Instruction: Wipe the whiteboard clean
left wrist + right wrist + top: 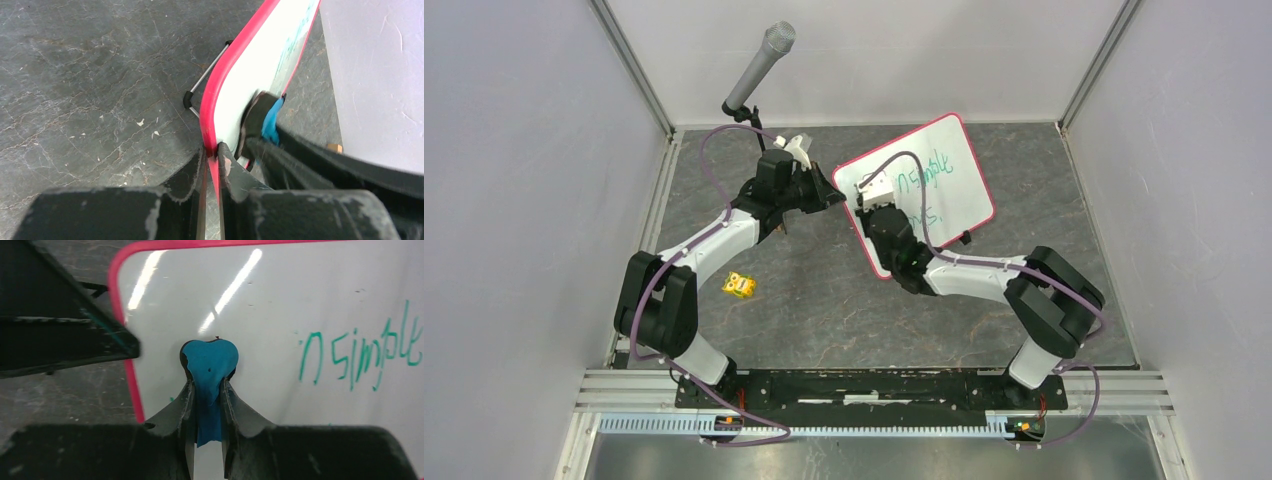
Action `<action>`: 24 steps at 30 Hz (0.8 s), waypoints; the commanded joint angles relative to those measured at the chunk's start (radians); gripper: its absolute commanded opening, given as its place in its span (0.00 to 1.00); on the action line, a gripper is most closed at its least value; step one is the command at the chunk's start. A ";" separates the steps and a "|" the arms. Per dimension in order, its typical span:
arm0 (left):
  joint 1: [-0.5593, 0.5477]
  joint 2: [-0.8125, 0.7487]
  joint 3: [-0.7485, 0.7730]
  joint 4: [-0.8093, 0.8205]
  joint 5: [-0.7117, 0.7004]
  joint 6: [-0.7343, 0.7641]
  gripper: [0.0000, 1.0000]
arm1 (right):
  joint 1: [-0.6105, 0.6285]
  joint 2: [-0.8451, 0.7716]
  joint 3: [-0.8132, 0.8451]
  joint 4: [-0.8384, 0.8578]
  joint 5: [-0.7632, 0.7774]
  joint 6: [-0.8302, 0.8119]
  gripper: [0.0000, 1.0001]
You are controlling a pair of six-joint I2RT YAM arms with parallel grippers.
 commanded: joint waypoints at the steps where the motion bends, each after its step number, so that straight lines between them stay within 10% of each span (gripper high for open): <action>1: -0.015 -0.034 0.040 0.039 0.038 0.015 0.06 | 0.065 0.057 0.053 -0.024 -0.139 0.008 0.17; 24: -0.016 -0.054 0.037 0.038 0.037 0.017 0.06 | -0.068 -0.077 -0.129 -0.061 0.009 0.052 0.16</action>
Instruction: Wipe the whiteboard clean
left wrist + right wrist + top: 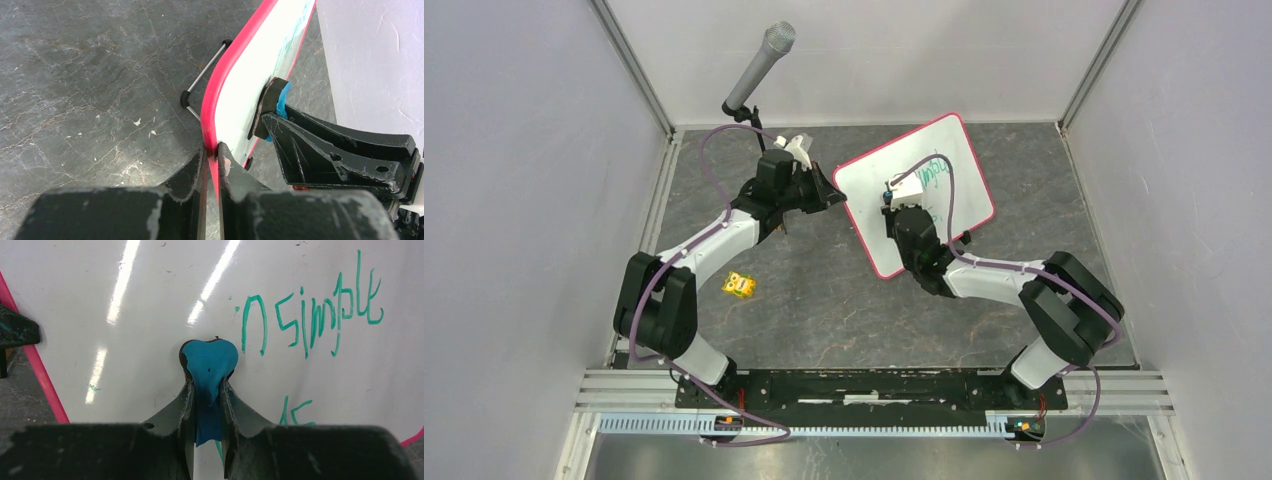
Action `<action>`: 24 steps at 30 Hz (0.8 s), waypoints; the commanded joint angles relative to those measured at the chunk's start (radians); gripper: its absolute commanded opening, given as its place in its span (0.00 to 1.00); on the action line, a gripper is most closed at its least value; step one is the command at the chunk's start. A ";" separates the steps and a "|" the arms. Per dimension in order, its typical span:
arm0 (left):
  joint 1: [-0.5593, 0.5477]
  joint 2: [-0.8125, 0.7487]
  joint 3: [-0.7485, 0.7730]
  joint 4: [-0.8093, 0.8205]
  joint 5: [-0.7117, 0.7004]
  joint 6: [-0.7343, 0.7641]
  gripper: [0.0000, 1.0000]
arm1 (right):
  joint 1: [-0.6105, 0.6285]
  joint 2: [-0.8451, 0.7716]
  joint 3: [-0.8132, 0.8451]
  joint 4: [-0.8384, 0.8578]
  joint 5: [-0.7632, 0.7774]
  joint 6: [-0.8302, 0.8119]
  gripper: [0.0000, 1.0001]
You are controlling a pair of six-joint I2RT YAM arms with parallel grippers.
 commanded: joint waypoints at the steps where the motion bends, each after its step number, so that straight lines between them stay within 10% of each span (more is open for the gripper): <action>1: -0.014 -0.049 0.037 0.040 0.036 0.016 0.06 | 0.043 0.001 -0.003 -0.068 0.042 -0.039 0.16; 24: -0.023 -0.033 0.038 0.039 0.032 0.022 0.06 | 0.167 0.078 0.125 0.068 -0.139 -0.197 0.17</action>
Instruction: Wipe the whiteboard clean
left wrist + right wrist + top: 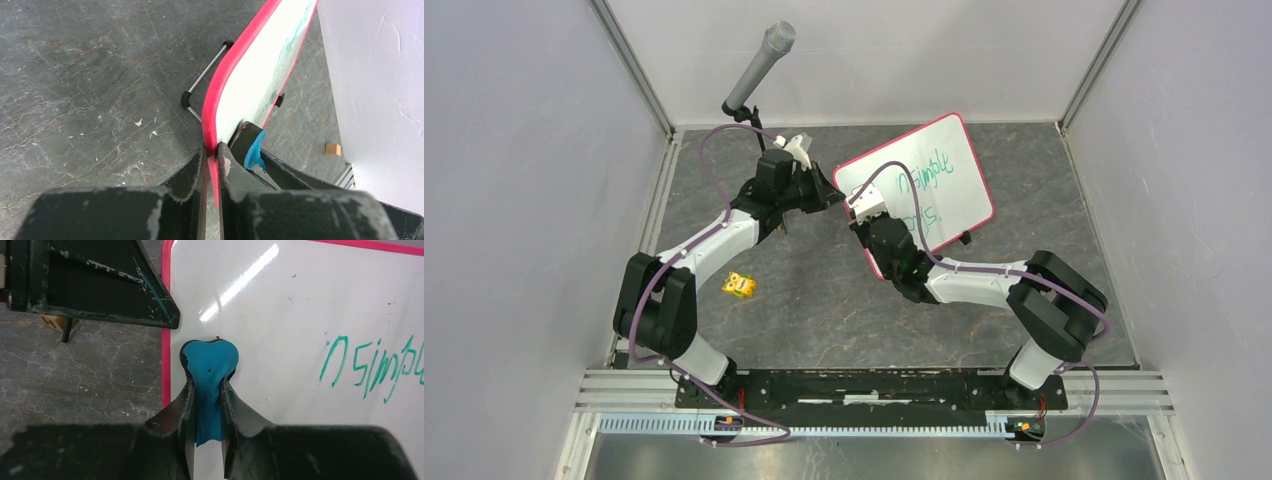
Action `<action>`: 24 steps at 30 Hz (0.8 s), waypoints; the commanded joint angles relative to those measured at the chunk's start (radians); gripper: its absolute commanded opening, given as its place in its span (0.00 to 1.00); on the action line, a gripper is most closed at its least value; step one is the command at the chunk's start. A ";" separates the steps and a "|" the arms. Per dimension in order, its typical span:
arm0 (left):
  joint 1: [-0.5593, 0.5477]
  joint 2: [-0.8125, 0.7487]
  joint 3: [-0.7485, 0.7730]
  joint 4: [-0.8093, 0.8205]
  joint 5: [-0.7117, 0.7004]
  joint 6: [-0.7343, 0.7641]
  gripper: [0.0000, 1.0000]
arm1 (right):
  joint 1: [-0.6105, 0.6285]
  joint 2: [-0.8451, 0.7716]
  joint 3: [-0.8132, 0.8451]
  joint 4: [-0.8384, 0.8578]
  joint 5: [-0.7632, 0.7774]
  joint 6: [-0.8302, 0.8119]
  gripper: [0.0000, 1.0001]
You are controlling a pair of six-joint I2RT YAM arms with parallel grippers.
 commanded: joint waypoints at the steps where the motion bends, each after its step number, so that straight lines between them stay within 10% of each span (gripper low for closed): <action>1: -0.021 -0.026 0.038 0.042 0.038 0.022 0.06 | 0.010 0.020 0.037 0.069 -0.117 -0.017 0.17; 24: -0.021 -0.033 0.046 0.026 0.030 0.034 0.06 | -0.245 -0.066 -0.146 -0.153 0.067 0.327 0.17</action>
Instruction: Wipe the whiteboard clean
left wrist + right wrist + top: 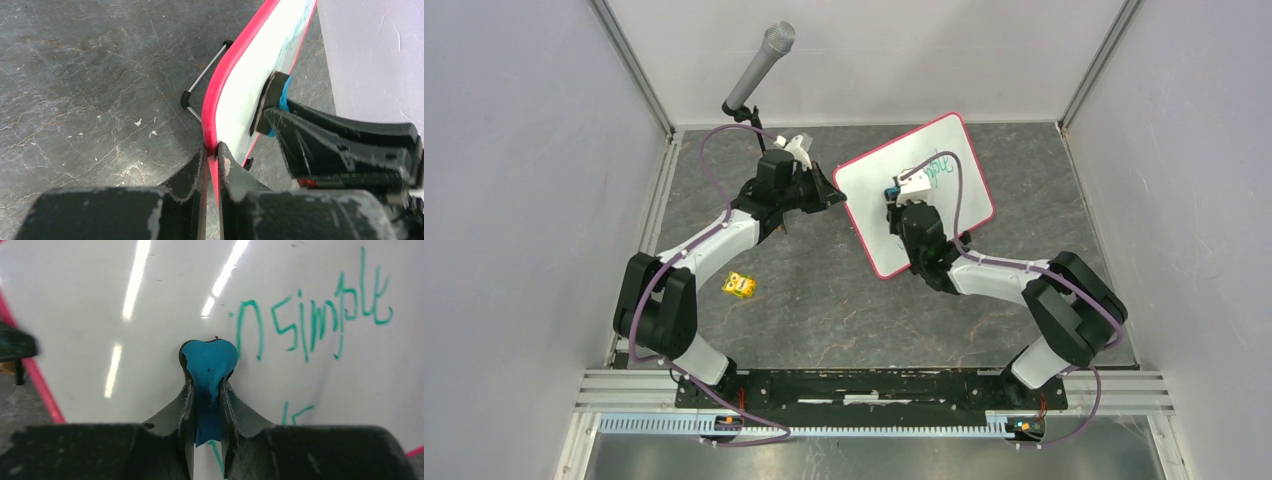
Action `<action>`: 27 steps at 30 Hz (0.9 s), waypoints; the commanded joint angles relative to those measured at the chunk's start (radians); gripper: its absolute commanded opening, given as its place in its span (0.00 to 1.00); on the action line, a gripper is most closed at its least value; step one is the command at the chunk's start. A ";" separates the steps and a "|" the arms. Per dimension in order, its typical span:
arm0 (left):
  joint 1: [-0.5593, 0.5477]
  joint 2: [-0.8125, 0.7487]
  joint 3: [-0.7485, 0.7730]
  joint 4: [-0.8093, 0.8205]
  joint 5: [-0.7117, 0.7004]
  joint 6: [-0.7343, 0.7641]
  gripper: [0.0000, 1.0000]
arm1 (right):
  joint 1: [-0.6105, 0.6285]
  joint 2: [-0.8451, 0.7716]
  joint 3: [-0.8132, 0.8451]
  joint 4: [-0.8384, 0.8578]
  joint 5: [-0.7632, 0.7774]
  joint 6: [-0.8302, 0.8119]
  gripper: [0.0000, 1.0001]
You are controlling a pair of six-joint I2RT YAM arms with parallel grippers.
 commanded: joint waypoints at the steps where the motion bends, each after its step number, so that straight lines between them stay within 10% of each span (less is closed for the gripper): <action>1: -0.019 -0.032 0.046 0.026 0.036 0.033 0.06 | -0.091 -0.015 -0.095 -0.180 0.121 0.185 0.17; 15: -0.020 -0.047 0.042 0.033 0.042 0.024 0.06 | -0.335 -0.046 -0.231 -0.219 -0.046 0.476 0.18; 27: -0.020 -0.041 0.043 0.033 0.044 0.022 0.06 | -0.049 -0.093 -0.177 -0.026 0.001 0.240 0.17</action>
